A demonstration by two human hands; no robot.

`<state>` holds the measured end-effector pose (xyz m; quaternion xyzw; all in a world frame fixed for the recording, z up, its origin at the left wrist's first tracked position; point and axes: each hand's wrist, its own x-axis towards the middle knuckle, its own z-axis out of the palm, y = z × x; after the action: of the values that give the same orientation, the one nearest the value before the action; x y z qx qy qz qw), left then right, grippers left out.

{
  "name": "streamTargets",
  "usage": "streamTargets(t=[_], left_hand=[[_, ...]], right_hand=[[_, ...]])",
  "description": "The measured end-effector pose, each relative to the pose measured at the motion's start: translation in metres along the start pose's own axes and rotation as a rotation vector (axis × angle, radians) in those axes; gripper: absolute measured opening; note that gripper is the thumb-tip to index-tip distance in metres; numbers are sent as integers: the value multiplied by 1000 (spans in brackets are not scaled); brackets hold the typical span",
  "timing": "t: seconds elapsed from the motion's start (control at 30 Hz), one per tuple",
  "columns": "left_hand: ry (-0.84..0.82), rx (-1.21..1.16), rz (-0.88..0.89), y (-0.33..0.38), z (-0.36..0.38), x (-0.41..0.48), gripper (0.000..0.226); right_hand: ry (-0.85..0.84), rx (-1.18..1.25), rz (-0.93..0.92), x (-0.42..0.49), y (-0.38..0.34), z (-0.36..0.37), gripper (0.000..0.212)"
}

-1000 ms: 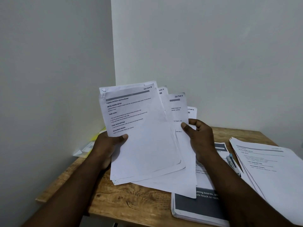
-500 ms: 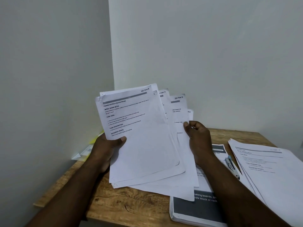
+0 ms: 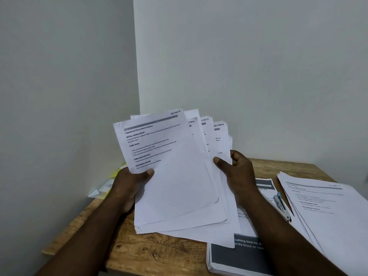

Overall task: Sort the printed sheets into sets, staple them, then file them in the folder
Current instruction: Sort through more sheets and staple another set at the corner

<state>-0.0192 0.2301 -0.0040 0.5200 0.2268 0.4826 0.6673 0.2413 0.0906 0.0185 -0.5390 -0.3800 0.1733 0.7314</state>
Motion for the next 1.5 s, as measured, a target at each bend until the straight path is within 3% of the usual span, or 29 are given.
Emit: streamTargets(t=[0.57,1.33,1.43,1.5], left_hand=[[2,-5,-38,-1,-1,1,39],[-102,4,-64,-1,-2,1,47],[-142,18,-53,-1,-3,1,56],[-150,19,-46,-2,-2,1,59]], right_hand=[[18,79,57,8,7,-4,26],[-45,189,-22,3,-4,-2,29],[-39,145,-31,3,-2,1,37],[-26,80,-72,3,0,3,54]])
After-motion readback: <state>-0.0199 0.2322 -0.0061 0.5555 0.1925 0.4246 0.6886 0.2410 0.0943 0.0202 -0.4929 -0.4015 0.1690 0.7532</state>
